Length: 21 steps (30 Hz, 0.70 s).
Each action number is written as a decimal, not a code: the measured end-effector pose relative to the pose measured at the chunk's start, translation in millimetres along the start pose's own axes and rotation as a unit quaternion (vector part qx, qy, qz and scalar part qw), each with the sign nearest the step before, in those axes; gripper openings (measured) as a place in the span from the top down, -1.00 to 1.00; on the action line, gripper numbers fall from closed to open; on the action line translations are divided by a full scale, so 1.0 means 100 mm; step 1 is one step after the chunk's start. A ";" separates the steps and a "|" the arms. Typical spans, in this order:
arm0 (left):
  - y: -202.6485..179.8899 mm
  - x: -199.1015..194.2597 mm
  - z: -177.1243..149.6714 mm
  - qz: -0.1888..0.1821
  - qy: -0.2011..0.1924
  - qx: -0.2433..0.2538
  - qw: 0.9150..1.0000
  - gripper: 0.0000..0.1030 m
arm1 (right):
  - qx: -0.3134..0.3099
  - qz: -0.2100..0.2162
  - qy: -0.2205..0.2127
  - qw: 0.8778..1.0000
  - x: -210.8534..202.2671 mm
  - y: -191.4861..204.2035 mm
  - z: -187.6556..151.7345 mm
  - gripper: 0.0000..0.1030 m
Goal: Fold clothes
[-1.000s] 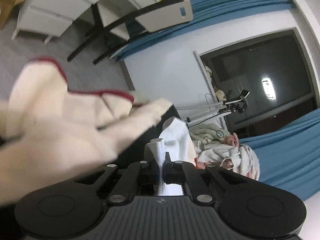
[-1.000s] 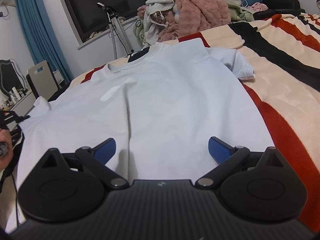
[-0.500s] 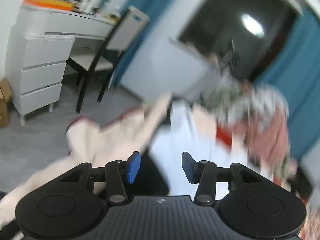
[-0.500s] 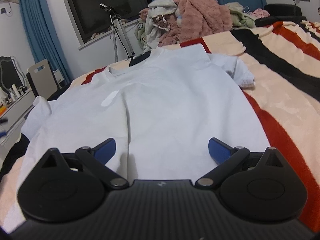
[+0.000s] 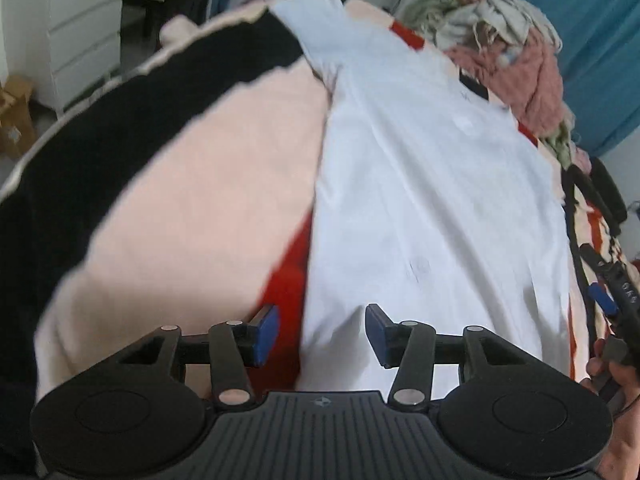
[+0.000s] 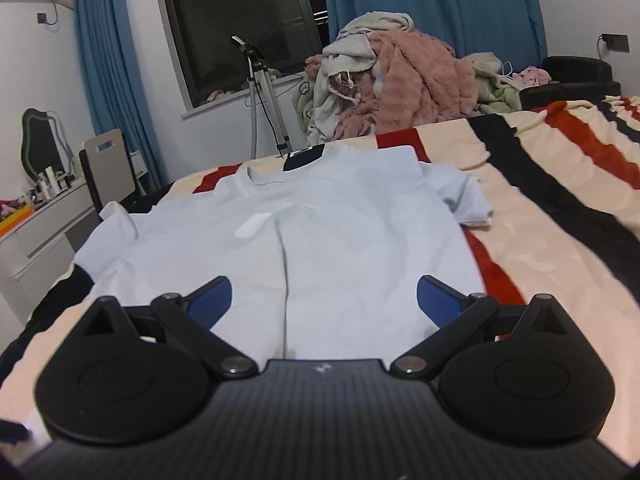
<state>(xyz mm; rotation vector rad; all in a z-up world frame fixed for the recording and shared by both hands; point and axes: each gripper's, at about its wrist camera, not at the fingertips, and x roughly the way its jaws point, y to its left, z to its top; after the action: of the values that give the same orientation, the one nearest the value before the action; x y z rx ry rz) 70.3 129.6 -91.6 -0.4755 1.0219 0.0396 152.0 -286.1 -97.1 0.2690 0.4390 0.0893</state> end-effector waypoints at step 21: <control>-0.04 -0.58 -0.04 0.082 0.034 0.115 0.989 0.97 | 0.003 -0.008 -0.018 1.000 -0.94 -0.02 -0.02 -0.96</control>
<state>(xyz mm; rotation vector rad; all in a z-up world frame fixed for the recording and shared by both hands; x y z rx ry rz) 37.4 135.1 -44.1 -0.1826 1.1159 0.0513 66.5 -301.3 -61.5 0.2717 0.4065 0.0672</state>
